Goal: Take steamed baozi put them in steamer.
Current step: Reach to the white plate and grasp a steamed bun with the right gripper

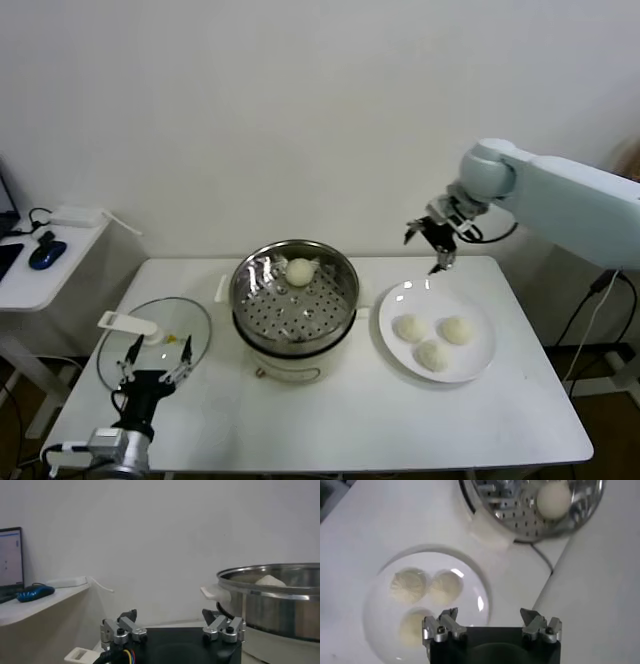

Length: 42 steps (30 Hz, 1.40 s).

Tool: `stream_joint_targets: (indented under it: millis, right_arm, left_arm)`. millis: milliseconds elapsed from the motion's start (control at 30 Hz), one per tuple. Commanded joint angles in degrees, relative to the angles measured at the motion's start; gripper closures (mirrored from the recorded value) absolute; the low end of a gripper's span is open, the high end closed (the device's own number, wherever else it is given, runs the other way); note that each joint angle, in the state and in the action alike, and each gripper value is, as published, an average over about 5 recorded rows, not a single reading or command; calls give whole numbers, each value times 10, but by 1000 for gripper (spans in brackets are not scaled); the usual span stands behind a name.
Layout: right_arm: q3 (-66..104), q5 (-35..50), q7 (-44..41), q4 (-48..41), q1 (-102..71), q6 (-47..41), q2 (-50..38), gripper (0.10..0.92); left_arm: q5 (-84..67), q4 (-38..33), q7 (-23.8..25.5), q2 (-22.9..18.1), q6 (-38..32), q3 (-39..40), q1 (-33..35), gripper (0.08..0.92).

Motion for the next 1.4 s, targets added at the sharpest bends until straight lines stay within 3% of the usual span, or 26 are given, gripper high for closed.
stream_joint_targets:
  millis: [33,767,1400]
  right_arm:
    - [3,66,9,-19,-73,-102,-63,203]
    - [82,16,17,-185,-205,-103,118,203]
    - [119,-28,12,-264,-241,-82,170,203]
  left_arm:
    - [2,-3,0,0,1,0,1,177]
    - [6,4,0,4,-1,-3,7,177]
    - [8,7,0,1,7,5,-8,177]
